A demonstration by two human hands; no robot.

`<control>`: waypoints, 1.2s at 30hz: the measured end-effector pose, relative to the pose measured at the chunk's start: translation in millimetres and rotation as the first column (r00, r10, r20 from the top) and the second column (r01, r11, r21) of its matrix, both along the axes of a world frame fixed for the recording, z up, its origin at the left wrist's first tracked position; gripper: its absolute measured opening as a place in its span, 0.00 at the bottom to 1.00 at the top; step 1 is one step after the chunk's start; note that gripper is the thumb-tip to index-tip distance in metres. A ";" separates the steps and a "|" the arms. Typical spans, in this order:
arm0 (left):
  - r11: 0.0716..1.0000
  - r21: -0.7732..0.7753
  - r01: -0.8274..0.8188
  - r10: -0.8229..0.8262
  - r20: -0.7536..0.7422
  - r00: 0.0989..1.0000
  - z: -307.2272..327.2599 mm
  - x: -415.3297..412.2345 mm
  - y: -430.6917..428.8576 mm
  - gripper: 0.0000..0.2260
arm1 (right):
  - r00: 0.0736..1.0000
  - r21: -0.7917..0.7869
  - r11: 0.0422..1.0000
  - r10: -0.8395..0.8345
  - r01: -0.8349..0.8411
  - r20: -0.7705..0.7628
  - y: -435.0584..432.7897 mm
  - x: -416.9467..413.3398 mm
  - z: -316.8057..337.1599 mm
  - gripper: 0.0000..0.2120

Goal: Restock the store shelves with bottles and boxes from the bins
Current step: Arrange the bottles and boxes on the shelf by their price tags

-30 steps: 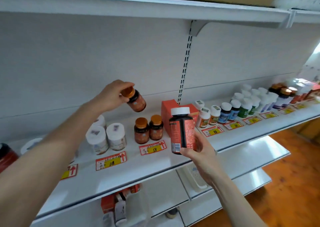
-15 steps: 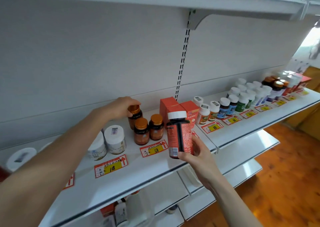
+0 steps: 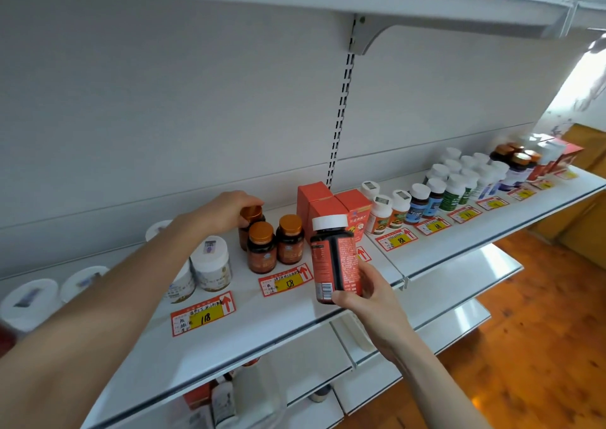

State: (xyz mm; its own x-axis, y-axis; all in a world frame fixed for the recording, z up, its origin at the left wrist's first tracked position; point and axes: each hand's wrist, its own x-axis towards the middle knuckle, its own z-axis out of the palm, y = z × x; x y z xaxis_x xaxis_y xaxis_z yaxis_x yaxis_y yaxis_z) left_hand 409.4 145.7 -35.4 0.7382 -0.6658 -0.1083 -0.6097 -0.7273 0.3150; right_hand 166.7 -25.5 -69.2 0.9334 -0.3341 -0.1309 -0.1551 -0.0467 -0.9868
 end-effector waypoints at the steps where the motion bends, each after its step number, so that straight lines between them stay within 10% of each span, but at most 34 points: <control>1: 1.000 -0.002 -0.006 0.006 -0.007 1.000 0.7 -0.8 0.2 0.25 | 1.000 -0.001 1.000 0.003 -0.003 0.002 -0.8 -0.6 0.1 0.25; 8: 0.956 -0.261 -0.134 0.159 0.076 0.984 17.5 -21.7 10.7 0.19 | 0.998 0.027 0.998 0.050 -0.051 0.036 -4.5 -1.5 3.8 0.34; 14: 0.620 -0.710 -0.334 0.344 -0.136 0.929 29.5 -119.1 -2.3 0.11 | 0.983 0.043 0.989 0.136 -0.142 0.122 0.6 4.6 15.3 0.36; 25: 0.167 -0.715 -0.679 -0.116 -0.698 0.706 15.7 -215.9 0.4 0.21 | 0.910 -0.104 0.945 0.326 -0.310 0.257 10.2 -17.2 36.4 0.22; 29: 0.073 -0.737 -0.672 -0.239 -0.667 0.705 11.3 -235.3 15.4 0.36 | 0.874 -0.065 0.917 0.396 -0.394 0.282 8.6 -25.5 47.0 0.18; 36: -0.081 -0.796 -0.600 -0.086 -0.595 0.799 12.7 -274.9 25.8 0.32 | 0.809 -0.092 0.858 0.509 -0.506 0.294 27.8 -36.1 41.8 0.14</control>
